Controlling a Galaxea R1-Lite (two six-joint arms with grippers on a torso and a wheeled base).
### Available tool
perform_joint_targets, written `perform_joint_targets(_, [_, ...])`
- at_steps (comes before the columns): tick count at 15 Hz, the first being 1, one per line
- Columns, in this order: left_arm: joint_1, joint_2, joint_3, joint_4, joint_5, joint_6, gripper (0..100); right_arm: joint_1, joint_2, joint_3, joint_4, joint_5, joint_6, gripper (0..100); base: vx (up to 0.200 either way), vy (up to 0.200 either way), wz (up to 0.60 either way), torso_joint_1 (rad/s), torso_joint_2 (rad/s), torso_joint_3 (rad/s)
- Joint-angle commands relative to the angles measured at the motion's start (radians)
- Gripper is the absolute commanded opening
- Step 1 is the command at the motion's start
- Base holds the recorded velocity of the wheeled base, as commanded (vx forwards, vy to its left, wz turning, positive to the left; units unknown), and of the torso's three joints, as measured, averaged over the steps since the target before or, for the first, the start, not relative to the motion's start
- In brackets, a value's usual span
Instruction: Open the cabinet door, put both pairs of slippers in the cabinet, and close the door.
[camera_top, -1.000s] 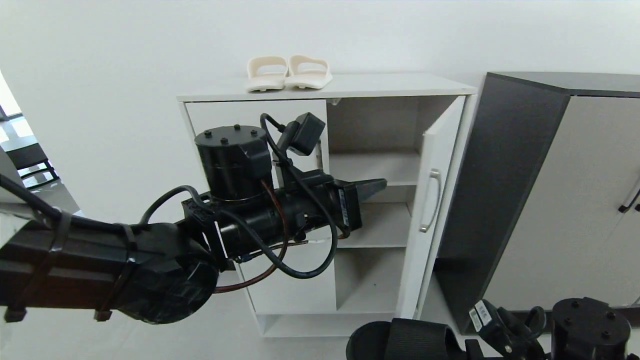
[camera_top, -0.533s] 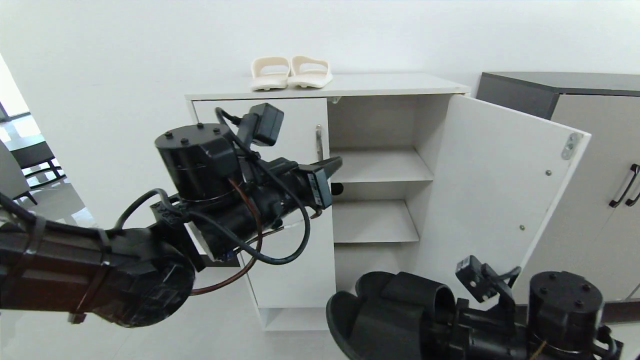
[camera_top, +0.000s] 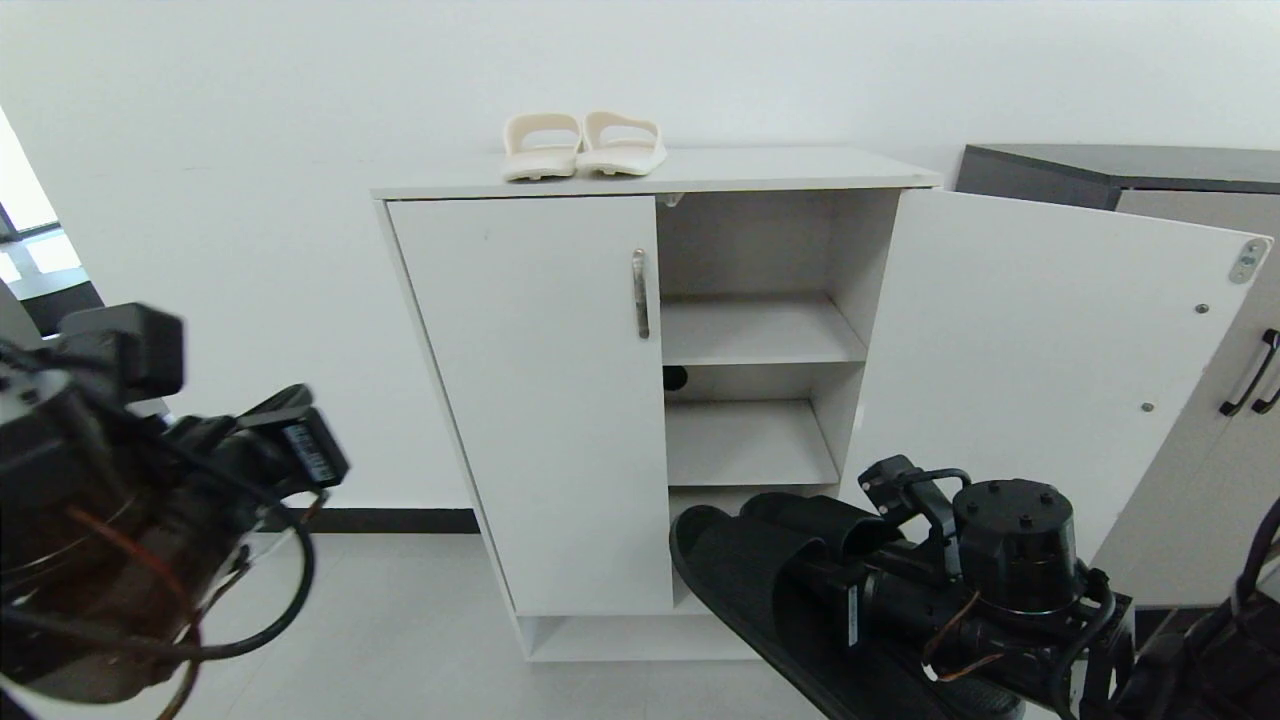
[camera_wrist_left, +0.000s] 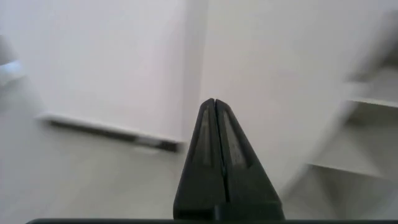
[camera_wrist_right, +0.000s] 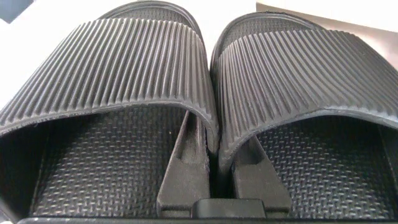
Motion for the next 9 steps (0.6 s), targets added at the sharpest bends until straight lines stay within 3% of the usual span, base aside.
perform_joint_targets(1, [0.211,-0.326,0.28,0.02,0.067,0.007,0,0.001,-0.002,0.025,-0.007,0.001,-0.023,0,0.0,0.0,0.0,0.0,0.0,0.0])
perform_joint_targets(2, [0.325,-0.375,0.355,0.021,0.065,0.007,0,-0.001,-0.001,0.028,-0.014,0.001,-0.033,0,0.0,0.0,0.0,0.0,0.0,0.0])
perform_joint_targets(3, [0.385,-0.414,0.359,0.058,0.064,0.001,0,-0.002,0.001,0.028,-0.016,0.003,-0.033,0,0.0,0.0,0.0,0.0,0.0,0.0])
perform_joint_targets(4, [0.412,-0.592,0.359,0.245,0.062,-0.013,0,-0.001,0.004,0.028,-0.016,0.003,-0.034,0,0.0,0.0,0.0,0.0,0.0,0.0])
perform_joint_targets(5, [0.389,-0.716,0.359,0.413,0.033,0.015,0,-0.001,0.005,0.028,-0.016,0.003,-0.034,0,0.0,0.0,0.0,0.0,0.0,0.0])
perform_joint_targets(7, [0.322,-0.972,0.359,0.681,-0.2,0.081,0,-0.001,0.005,0.028,-0.016,0.003,-0.034,0,0.0,0.0,0.0,0.0,0.0,0.0])
perform_joint_targets(9, [0.322,-1.118,0.359,0.879,-0.352,0.089,0,-0.001,0.005,0.03,-0.016,0.004,-0.034,0,0.0,0.0,0.0,0.0,0.0,0.0])
